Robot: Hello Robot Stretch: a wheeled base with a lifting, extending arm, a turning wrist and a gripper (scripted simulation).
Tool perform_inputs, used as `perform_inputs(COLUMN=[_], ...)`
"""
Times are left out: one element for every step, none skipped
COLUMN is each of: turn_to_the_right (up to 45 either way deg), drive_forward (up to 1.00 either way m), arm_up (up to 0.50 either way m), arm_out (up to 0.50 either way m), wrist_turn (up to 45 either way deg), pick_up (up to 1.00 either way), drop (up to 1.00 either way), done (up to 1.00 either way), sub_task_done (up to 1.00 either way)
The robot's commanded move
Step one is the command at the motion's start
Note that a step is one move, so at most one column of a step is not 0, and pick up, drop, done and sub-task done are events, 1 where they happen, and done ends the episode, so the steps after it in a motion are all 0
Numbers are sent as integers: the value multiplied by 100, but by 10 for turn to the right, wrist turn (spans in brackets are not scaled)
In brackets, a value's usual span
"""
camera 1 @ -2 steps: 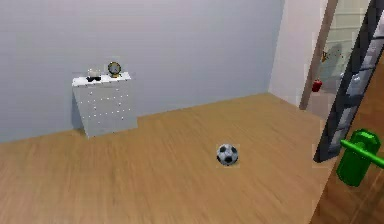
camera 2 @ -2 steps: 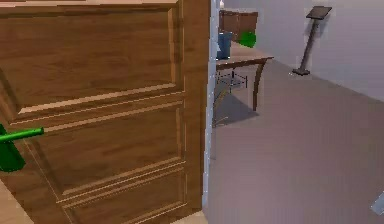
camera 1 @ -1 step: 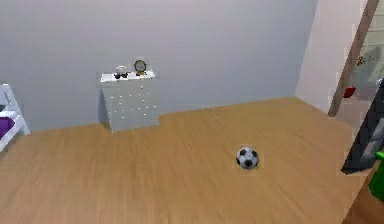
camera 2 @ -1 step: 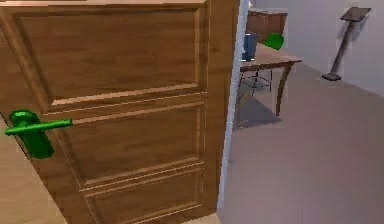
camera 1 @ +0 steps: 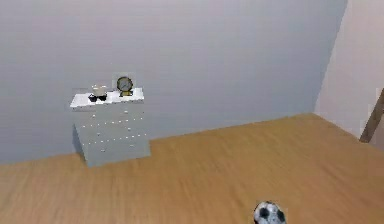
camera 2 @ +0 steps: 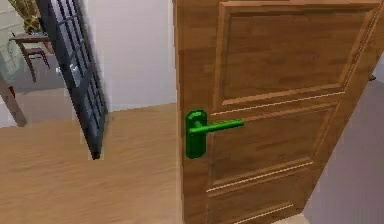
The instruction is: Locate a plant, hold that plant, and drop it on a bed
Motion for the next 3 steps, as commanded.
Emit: perform_inputs(turn_to_the_right=[150, 0, 450], drive_forward=[0, 30, 0], arm_up=[0, 0, 0], arm_out=[0, 0, 0], wrist_turn=[0, 0, 0], pick_up=[0, 0, 0], drop=[0, 0, 0], done=[0, 0, 0], sub_task_done=[0, 0, 0])
